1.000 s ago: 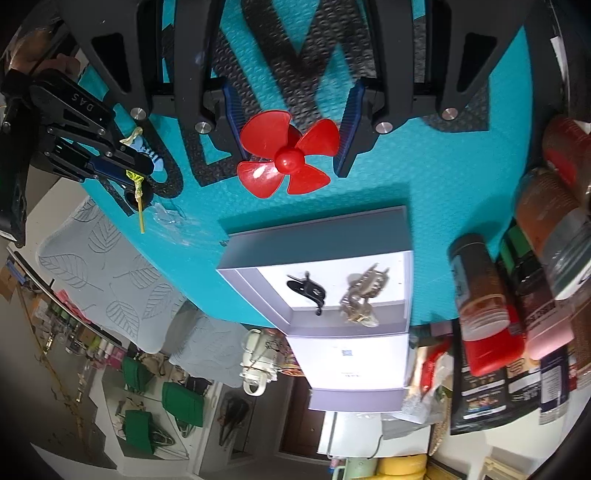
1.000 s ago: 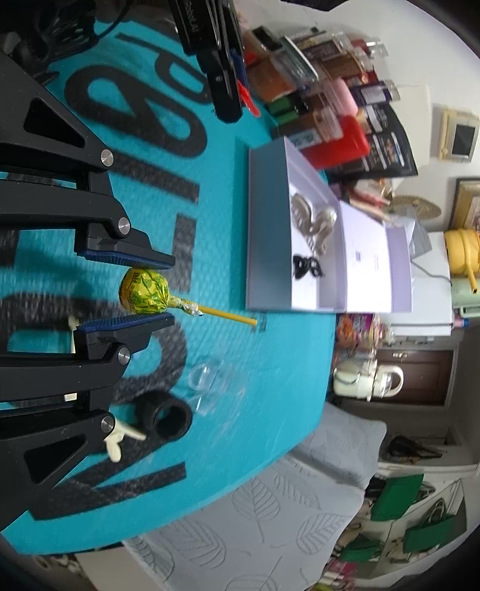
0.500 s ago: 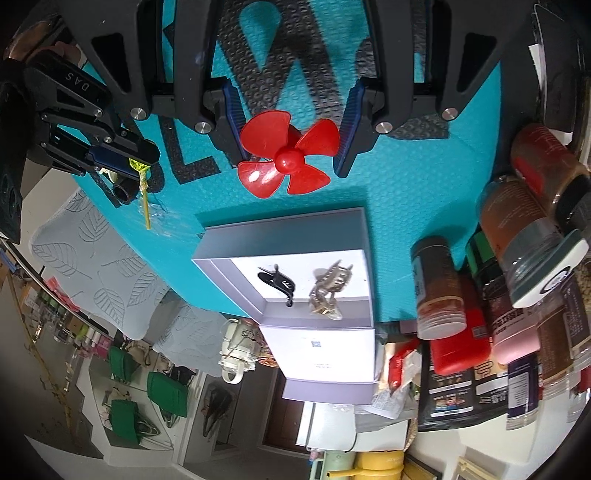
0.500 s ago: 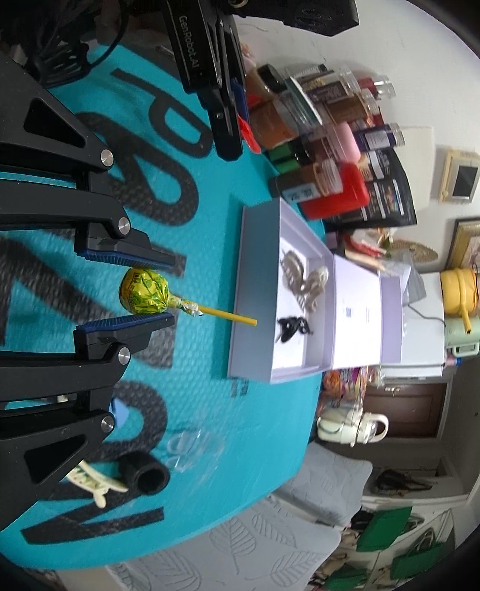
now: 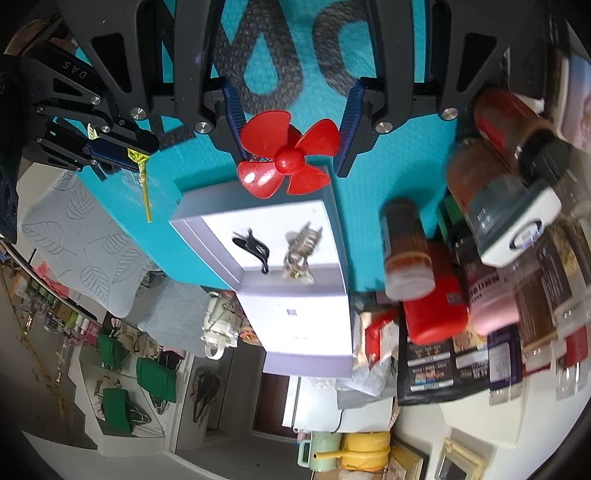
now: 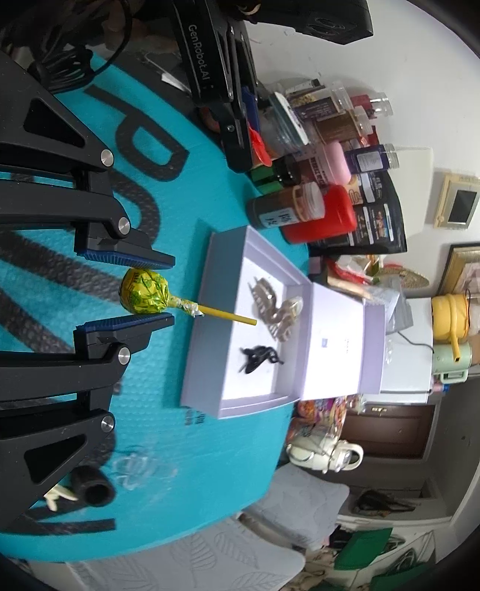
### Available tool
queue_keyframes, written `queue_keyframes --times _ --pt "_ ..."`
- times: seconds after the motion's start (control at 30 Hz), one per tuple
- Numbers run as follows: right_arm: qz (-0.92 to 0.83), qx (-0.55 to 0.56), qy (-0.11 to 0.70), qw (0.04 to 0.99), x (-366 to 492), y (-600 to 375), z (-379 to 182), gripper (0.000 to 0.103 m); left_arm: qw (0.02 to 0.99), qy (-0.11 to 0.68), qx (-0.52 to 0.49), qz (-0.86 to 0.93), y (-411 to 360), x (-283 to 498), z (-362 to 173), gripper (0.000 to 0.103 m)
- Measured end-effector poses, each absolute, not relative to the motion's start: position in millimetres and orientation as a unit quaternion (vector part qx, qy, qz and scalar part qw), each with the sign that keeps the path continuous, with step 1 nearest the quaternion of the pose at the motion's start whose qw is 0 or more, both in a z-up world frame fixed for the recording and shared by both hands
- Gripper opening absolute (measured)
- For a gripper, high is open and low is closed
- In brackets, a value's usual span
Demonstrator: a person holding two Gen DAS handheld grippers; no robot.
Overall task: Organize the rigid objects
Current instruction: 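Carry the red fan and lollipop toward the white box with both tools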
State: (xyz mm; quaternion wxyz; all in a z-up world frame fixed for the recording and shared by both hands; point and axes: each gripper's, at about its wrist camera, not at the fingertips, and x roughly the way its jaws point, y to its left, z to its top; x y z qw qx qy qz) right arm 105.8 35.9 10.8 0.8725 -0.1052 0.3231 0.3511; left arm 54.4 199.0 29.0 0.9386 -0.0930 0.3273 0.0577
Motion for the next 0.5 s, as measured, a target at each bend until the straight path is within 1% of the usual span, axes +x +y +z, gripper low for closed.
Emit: queue_keyframes --times 0.5 --pt "0.373 -0.121 0.278 0.877 139.9 61.1 56.2 0.024 0.95 0.3 -0.073 0.049 205.7 97.0 65.1 0.044"
